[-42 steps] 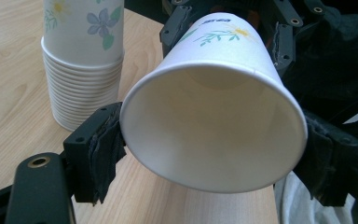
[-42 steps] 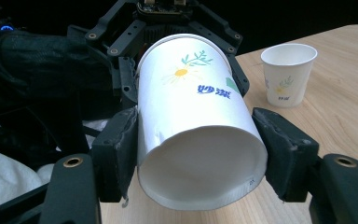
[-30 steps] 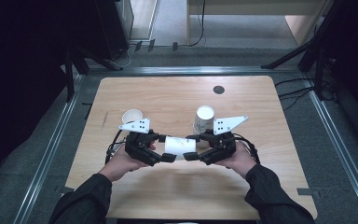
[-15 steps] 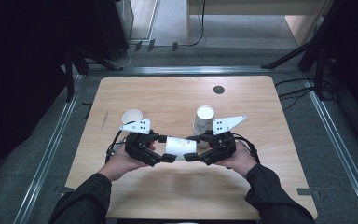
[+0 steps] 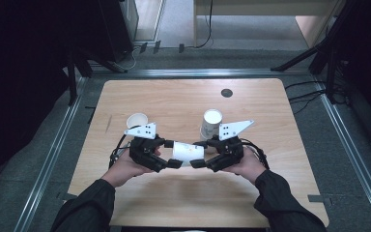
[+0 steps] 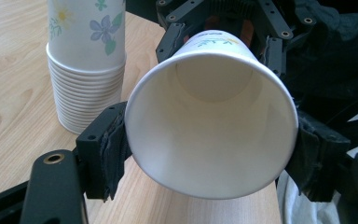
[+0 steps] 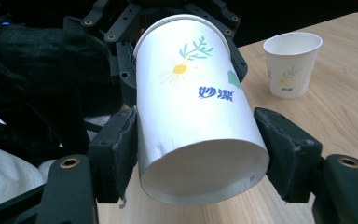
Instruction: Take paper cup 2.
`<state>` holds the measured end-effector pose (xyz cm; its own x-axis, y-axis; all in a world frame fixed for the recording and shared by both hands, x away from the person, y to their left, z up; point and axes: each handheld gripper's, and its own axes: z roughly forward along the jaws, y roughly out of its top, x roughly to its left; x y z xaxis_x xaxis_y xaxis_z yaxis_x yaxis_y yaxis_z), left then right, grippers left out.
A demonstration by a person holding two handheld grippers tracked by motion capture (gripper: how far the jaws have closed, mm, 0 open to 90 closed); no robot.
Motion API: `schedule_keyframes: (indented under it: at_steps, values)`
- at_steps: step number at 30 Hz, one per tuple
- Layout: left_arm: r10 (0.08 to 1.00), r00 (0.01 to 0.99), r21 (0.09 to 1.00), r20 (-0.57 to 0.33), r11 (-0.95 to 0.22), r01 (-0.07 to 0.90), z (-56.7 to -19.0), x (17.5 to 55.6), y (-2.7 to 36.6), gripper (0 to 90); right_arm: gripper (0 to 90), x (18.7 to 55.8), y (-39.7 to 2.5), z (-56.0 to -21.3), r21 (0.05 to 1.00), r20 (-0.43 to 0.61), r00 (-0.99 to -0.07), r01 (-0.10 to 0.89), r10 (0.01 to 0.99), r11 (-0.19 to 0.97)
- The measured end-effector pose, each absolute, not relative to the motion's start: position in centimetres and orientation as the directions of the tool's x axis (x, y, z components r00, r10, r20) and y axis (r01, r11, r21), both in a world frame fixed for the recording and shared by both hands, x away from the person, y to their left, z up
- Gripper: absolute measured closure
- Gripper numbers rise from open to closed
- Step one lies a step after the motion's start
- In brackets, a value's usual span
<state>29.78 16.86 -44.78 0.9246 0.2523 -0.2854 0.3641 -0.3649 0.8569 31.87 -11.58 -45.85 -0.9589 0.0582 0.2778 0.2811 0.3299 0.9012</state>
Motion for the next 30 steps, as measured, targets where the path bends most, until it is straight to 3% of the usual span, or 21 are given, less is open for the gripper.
schedule_keyframes:
  at_steps: [30]
  values:
    - [0.321,0.903,0.846,-0.285,-0.359,0.395,-44.0,30.2,18.8,23.9,32.8,32.0,-13.3,-46.1,0.885,0.237,-0.963,0.269,0.129,0.379]
